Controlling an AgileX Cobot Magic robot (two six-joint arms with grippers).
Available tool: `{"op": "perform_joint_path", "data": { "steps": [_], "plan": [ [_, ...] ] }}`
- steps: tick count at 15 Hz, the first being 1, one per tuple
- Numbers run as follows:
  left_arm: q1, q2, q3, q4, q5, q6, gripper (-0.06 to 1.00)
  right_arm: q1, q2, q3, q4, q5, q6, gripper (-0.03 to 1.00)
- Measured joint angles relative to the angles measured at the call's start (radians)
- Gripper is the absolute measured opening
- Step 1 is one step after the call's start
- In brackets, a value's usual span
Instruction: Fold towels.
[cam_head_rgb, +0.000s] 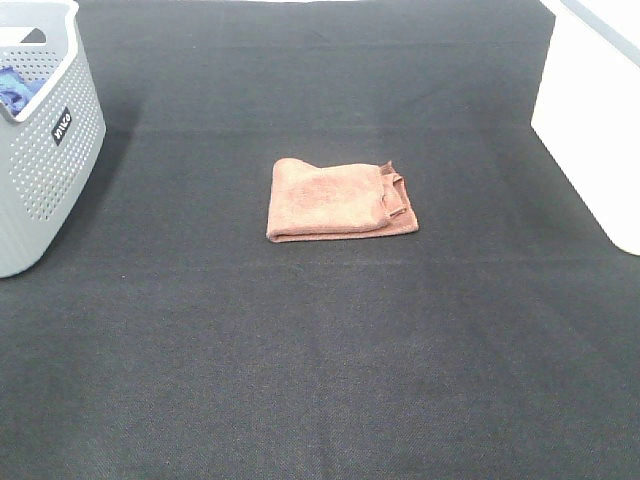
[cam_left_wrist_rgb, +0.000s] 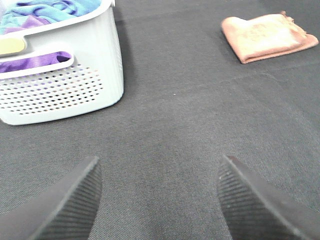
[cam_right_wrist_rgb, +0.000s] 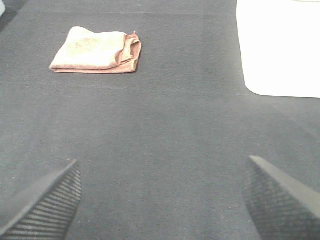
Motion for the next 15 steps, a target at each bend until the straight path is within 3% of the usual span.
{"op": "perform_joint_path", "data": {
  "steps": [15],
  "plan": [
    [0.002, -0.001, 0.0, 0.006, 0.0, 0.0, 0.64, -0.002, 0.0, 0.003, 0.008, 0.0, 0.0, 0.82]
  ]
}}
